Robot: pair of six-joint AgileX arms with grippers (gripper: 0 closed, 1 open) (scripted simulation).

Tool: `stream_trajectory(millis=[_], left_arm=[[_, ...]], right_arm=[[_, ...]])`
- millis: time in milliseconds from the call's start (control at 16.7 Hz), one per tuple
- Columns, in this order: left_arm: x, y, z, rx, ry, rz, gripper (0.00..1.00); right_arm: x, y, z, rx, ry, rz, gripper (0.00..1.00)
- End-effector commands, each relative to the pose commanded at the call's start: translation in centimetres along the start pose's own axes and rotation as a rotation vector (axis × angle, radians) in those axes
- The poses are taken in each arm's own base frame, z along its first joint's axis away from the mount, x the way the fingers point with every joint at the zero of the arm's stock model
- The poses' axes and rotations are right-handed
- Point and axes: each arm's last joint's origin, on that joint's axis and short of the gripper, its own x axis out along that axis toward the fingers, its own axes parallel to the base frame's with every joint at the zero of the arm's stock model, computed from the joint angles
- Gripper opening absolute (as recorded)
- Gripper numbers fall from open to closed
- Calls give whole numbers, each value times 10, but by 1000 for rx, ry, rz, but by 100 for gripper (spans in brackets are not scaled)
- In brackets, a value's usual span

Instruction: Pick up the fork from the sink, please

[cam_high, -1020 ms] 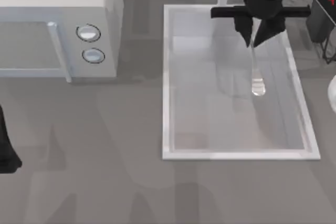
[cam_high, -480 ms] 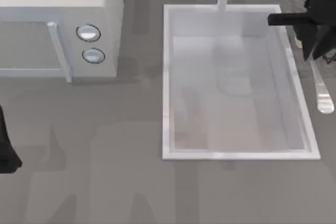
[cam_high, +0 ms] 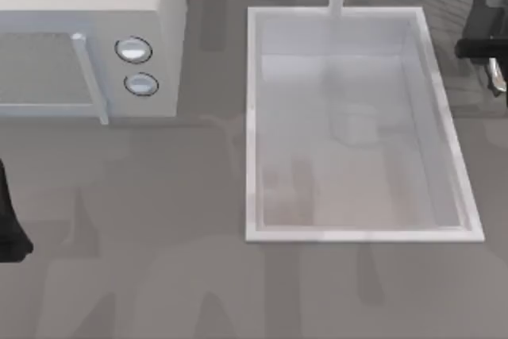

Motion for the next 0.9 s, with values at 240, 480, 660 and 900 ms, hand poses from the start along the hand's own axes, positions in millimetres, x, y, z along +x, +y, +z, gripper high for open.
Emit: stream_trajectory(millis=[240, 480, 660, 900], left_arm=[[0, 0, 0, 0, 0, 0, 100], [0, 0, 0, 0, 0, 0, 100], [0, 0, 0, 0, 0, 0, 100], [0, 0, 0, 0, 0, 0, 100]], right_arm=[[2, 2, 0, -4, 4, -1, 0], [32, 2, 4, -2, 8, -2, 0], [69, 2, 6, -2, -10, 1, 0], [107, 0, 1, 0, -1, 0, 0]])
